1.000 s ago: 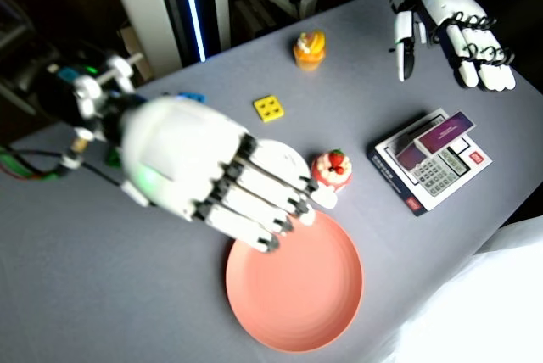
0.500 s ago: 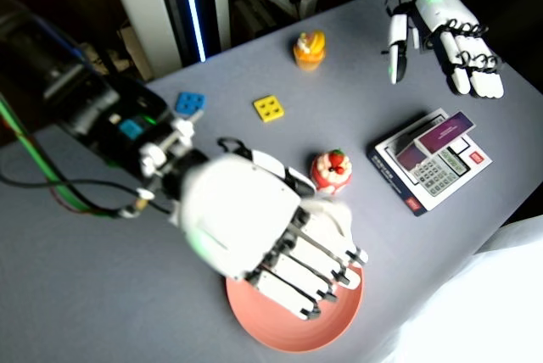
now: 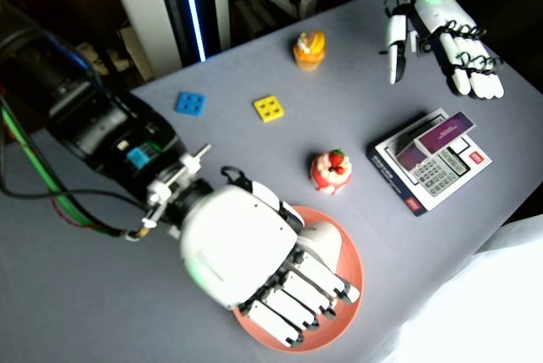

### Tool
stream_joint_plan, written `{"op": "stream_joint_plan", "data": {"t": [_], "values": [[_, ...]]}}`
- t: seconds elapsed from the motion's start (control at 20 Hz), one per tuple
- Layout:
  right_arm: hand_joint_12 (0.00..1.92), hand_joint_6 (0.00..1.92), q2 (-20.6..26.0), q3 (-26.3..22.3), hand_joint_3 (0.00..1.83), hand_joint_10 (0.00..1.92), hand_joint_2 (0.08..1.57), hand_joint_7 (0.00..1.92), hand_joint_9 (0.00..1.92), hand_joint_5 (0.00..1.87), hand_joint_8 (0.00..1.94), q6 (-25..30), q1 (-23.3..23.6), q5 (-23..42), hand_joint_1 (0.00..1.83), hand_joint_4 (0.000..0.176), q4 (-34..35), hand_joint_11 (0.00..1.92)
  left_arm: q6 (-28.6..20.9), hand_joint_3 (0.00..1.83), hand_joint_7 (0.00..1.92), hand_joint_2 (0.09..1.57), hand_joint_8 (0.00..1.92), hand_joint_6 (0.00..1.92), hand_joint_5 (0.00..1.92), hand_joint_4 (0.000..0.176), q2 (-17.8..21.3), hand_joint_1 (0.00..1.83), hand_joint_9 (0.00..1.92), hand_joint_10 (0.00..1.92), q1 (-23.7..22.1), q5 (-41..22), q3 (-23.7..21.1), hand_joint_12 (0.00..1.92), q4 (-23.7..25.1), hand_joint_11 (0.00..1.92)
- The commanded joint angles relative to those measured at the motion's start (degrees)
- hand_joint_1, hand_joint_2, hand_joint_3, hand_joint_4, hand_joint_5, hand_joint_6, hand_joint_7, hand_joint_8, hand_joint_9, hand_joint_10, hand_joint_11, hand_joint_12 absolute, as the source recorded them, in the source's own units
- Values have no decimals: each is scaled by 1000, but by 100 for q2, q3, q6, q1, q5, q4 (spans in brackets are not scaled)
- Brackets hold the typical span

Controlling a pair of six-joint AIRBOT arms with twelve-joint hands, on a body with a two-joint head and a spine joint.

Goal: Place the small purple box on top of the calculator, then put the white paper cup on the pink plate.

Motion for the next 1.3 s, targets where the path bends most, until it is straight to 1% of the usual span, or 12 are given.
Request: {"op": "stream_joint_plan", "data": {"t": [0.0, 0.2, 0.35, 0.4, 0.6, 0.65, 0.75, 0.8, 0.95, 1.1, 1.15, 1.25], "values": [[1799, 704, 43, 1, 0, 1159, 1094, 295, 146, 282, 686, -5, 127, 690, 956, 0, -65, 0, -13, 2, 0, 1314, 0, 0, 0, 62, -35, 588, 0, 0, -64, -743, 7, 0, 130, 0], [1858, 766, 100, -95, 3, 1294, 1154, 357, 205, 308, 697, -663, 535, 204, 1199, 0, -339, 0, -39, 2, 0, 1317, 0, 1, 3, 68, -37, 551, 0, 0, -26, -774, 2, 0, 105, 0], [1880, 670, 100, -149, 0, 1303, 1144, 329, 299, 308, 744, -920, 688, 85, 1137, 0, -377, 43, -64, 2, 0, 1320, 0, 0, 0, 90, -42, 593, 0, 0, 1, -787, 2, 0, 76, 0], [1808, 616, 100, -160, 5, 1279, 1170, 283, 347, 301, 726, -920, 712, 85, 1210, 0, -377, 91, -69, 1, 0, 1317, 0, 0, 0, 86, -42, 591, 0, 0, 12, -789, 0, 0, 76, 0], [1543, 639, 163, -243, 0, 984, 1174, 405, 365, 314, 129, -920, 795, 113, 1251, 0, -406, 102, -72, 3, 0, 1324, 0, 0, 0, 53, -42, 639, 0, 0, 41, -795, -8, 0, 48, 0], [1559, 699, 169, -251, 0, 1011, 1168, 446, 373, 284, 105, -920, 797, 115, 1227, 0, -422, 121, -74, 4, 0, 1328, 0, 0, 0, 59, -42, 643, 0, 0, 50, -799, -9, 0, 44, 0], [1645, 767, 170, -268, 0, 1126, 1159, 495, 349, 264, 117, -920, 798, 118, 1204, 0, -443, 120, -76, 1, 0, 1324, 0, 0, 0, 36, -40, 656, 0, 0, 63, -809, -15, 0, 39, 0], [1714, 787, 170, -268, 0, 1225, 1151, 508, 332, 262, 152, -920, 798, 118, 1202, 0, -443, 106, -76, 0, 0, 1320, 0, 0, 0, 47, -40, 657, 0, 0, 63, -809, -15, 0, 39, 0], [1469, 639, 170, -268, 0, 1021, 1144, 497, 281, 285, 139, -920, 798, 118, 1142, 0, -443, 0, -76, 5, 0, 1335, 0, 0, 0, 36, -40, 647, 0, 0, 63, -809, -15, 0, 39, 0], [1614, 721, 196, -343, 1, 1226, 1158, 395, 293, 145, 198, -920, 798, 150, 1168, 0, -494, 0, -86, 1, 0, 1333, 0, 0, 0, 33, -34, 678, 0, 0, 86, -847, -40, 0, 25, 0], [1637, 707, 196, -343, 3, 1275, 1165, 344, 244, 82, 216, -920, 798, 150, 1127, 0, -494, 0, -86, 0, 0, 1330, 0, 0, 0, 24, -34, 691, 0, 0, 86, -847, -40, 0, 25, 0], [1737, 710, 196, -343, 4, 1230, 1169, 254, 55, 57, 246, -920, 798, 150, 1001, 0, -494, 0, -86, 0, 0, 1327, 0, 1, 4, 33, -34, 728, 0, 0, 86, -847, -40, 0, 25, 0]]}}
